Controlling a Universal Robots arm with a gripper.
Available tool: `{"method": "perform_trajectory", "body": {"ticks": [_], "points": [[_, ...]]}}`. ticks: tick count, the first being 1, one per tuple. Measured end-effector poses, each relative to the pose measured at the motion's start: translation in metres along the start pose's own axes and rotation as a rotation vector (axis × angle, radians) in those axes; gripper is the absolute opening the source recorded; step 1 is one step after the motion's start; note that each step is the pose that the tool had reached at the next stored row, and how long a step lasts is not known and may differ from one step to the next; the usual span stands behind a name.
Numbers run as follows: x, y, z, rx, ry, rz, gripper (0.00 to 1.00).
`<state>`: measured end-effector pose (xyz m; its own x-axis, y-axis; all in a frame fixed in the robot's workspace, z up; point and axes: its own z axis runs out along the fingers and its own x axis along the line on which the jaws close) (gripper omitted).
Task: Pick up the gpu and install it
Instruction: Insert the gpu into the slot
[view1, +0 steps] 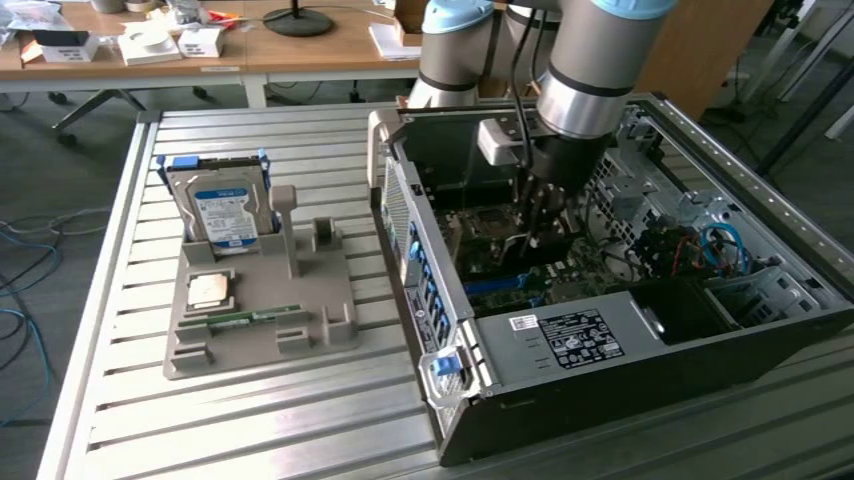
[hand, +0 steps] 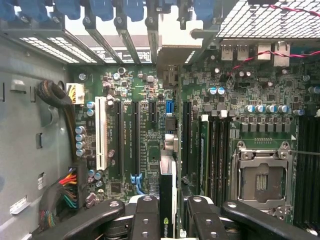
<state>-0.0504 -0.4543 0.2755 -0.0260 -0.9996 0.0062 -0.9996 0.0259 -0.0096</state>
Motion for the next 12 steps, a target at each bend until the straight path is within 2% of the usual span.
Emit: {"method": "perform_trajectory", "body": {"ticks": [12], "points": [[0.0006, 0.0047, 0.0007, 0.0012, 0.0, 0.0, 0.26]]}}
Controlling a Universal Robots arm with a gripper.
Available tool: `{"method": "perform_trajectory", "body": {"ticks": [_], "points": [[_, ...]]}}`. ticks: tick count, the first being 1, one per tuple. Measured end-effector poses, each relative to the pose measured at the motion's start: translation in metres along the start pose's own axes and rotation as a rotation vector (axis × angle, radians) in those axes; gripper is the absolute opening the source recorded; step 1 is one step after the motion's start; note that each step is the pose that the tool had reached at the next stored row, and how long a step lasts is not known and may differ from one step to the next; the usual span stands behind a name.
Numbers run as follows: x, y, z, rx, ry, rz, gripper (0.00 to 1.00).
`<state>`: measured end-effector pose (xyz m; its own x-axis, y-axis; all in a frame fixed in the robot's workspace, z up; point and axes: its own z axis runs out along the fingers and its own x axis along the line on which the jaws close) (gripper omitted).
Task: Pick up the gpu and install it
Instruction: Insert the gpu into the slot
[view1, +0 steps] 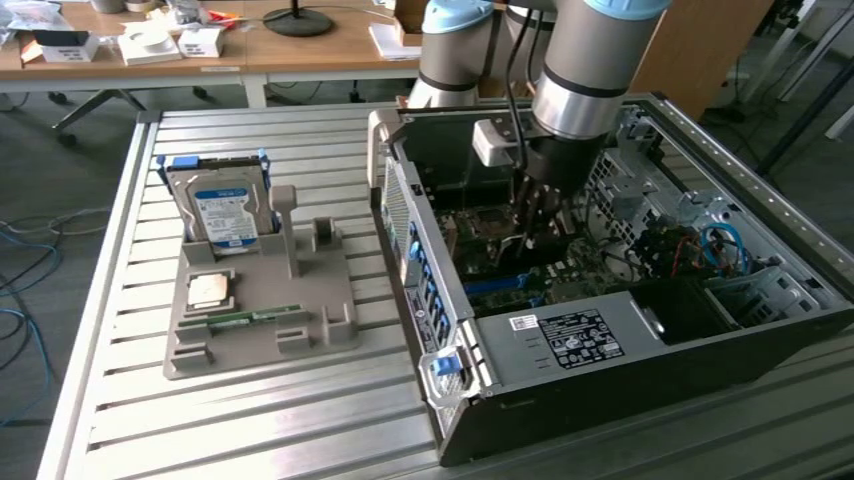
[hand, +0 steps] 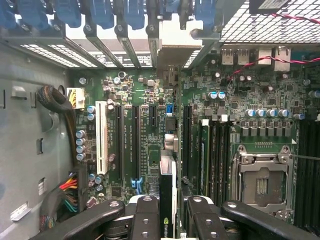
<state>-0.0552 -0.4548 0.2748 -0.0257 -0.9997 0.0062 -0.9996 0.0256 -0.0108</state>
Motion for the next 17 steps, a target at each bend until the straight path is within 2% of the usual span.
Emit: {"method": "perform_trajectory", "body": {"ticks": [17], "points": [[-0.0001, 0.0028, 0.0058, 0.0, -0.0001, 0.0, 0.26]]}}
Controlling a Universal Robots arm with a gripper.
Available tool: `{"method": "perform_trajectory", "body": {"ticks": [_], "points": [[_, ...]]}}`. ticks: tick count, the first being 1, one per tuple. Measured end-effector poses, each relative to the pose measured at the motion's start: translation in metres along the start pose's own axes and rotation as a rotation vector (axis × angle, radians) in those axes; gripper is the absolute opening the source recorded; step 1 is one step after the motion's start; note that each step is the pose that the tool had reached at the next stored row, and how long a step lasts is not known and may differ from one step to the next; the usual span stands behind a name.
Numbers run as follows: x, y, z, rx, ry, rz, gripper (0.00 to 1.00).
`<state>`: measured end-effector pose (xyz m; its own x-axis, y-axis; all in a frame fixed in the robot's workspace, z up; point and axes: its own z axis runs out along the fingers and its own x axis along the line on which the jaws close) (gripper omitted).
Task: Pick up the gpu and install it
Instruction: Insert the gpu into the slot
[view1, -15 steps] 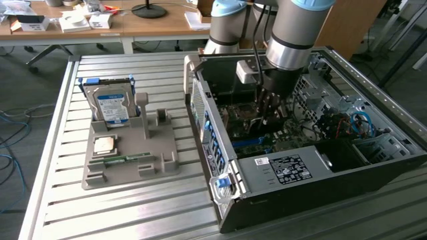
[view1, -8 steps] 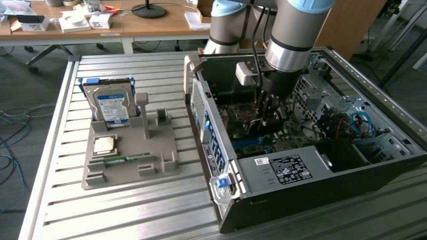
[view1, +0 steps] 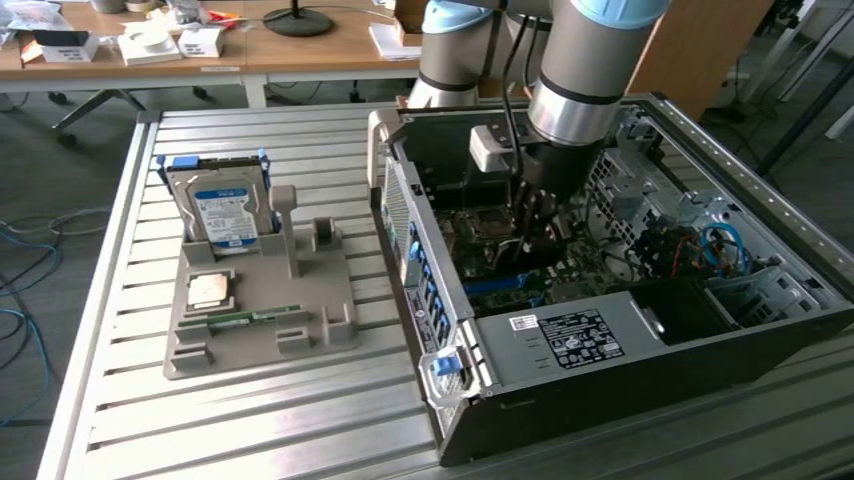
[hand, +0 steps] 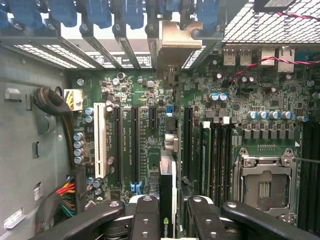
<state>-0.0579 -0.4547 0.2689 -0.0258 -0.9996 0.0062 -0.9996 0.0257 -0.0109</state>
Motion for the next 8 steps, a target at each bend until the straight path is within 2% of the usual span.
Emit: {"method": "perform_trajectory", "body": {"ticks": [8], "points": [[0.0002, 0.0027, -0.0001, -0.0001, 0.0002, 0.0, 0.26]]}}
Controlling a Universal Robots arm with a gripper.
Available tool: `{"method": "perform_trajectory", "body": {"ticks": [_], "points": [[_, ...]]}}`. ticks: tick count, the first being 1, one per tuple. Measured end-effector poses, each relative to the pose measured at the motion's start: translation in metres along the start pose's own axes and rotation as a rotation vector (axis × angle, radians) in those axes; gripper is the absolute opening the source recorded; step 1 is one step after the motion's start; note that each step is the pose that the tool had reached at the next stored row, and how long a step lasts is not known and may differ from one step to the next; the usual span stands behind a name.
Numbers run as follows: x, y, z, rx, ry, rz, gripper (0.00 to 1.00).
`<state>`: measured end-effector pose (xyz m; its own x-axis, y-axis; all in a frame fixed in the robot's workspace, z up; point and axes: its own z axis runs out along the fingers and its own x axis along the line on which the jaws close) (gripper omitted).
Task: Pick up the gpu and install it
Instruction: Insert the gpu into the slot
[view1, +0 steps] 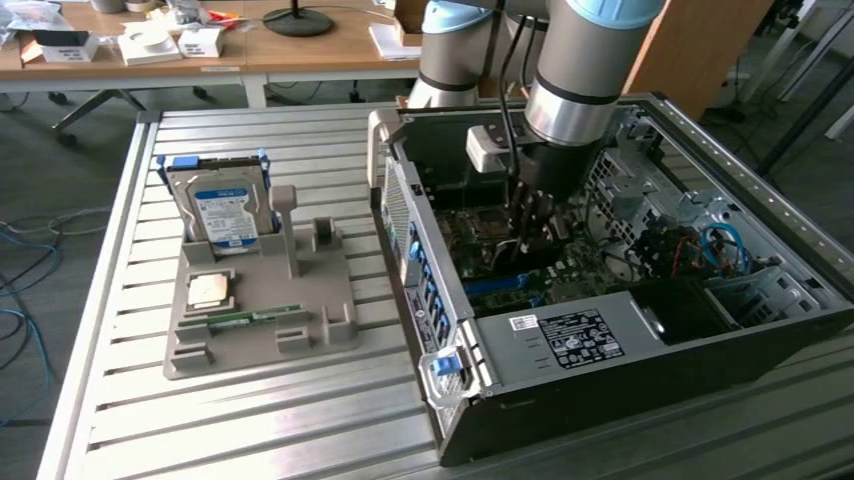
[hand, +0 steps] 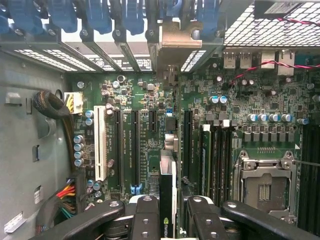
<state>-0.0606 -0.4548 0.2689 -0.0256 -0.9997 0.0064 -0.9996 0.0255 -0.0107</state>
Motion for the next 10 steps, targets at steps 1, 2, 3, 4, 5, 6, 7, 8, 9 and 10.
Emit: {"method": "perform_trajectory", "body": {"ticks": [1, 2, 3, 4, 5, 6, 7, 8, 9, 10], "points": [[0.0, 0.0005, 0.0, 0.0, 0.0, 0.0, 0.26], [0.0, 0.001, 0.0, 0.0, 0.0, 0.0, 0.26], [0.0, 0.0015, 0.0, 0.0, 0.0, 0.0, 0.26], [0.0, 0.002, 0.0, 0.0001, 0.0, 0.0, 0.26], [0.0, 0.0026, 0.0, 0.0001, 0.0, 0.0, 0.26], [0.0001, 0.0031, 0.0, 0.0001, 0.0, 0.0, 0.26], [0.0001, 0.0038, 0.0, 0.0001, 0.0, 0.0, 0.26], [0.0001, 0.0043, 0.0, 0.0001, 0.0, 0.0, 0.26], [0.0001, 0.0044, 0.0, 0.0001, 0.0, 0.0, 0.26], [0.0001, 0.0044, 0.0, 0.0001, -0.0001, 0.0, 0.26]]}}
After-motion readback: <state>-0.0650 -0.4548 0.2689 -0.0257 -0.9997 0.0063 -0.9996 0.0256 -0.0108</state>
